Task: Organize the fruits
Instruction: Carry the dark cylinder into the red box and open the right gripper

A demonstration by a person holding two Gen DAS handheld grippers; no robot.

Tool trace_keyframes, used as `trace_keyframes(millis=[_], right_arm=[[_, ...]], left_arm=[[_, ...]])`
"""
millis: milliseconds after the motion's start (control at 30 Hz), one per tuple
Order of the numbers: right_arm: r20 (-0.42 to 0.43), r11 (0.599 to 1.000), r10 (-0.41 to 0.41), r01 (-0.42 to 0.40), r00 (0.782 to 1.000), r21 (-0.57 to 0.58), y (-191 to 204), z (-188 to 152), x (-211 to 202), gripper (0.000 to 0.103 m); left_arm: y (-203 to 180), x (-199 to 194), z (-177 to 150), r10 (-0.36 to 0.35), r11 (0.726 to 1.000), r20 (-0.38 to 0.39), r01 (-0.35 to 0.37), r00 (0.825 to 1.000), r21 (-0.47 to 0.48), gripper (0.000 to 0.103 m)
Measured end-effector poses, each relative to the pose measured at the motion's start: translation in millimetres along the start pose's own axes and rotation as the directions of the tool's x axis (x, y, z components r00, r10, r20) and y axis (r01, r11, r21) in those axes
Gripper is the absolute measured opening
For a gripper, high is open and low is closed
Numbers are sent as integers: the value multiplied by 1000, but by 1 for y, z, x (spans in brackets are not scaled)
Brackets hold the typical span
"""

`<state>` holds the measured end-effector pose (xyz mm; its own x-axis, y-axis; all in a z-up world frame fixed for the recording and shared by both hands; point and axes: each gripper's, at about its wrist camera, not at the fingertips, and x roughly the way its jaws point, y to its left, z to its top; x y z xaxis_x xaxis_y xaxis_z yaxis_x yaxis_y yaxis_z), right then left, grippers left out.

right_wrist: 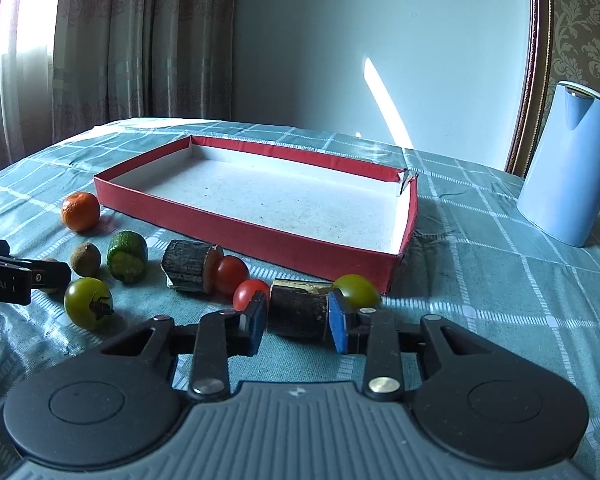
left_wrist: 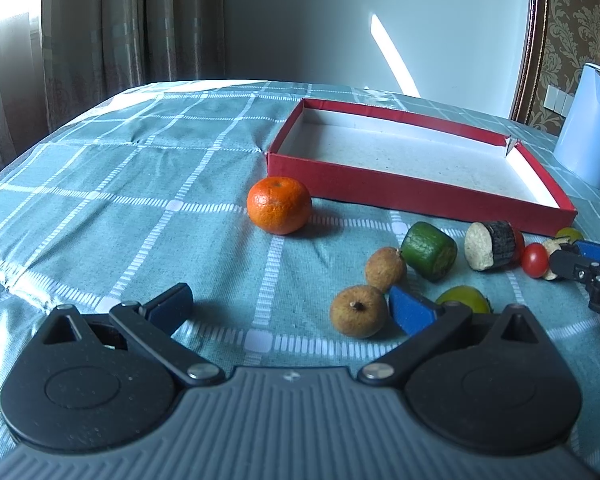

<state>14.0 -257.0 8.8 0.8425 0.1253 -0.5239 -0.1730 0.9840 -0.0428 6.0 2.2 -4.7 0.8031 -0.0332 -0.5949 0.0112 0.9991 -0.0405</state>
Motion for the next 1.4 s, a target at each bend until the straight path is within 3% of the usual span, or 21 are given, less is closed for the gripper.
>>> trace_keyframes(millis=[333,633,800,1133,1200,1267,1400], right_arm=[[69,997,57,-60,996,41,-3,2,-24,31],[140,998,29,-38,990,59,-15,57,-4,31],[88,996,-8,1,996,85,-28,72,36,31],[-13,989,-36,38,999,140,-43,56,79,32],[-21,990,-47,50,999,135,-43,55,81,37],[8,989,-65,63,998,136,-42,54,73,50],[93,986,-53,37,994,163,-45,49,43,50]], left_arm=[[-1,1,-1,4,1000,-4,-4,1000,5,103],[-2,1,-1,6,1000,-12,-6,1000,8,103],[-2,1,-1,6,1000,-13,-6,1000,8,103],[-2,3,0,3,1000,-21,-3,1000,16,103],[-2,3,0,2,1000,-22,-2,1000,16,103],[-2,4,0,2,1000,-22,-2,1000,15,103],[-2,3,0,-1,1000,-21,1,1000,13,103]])
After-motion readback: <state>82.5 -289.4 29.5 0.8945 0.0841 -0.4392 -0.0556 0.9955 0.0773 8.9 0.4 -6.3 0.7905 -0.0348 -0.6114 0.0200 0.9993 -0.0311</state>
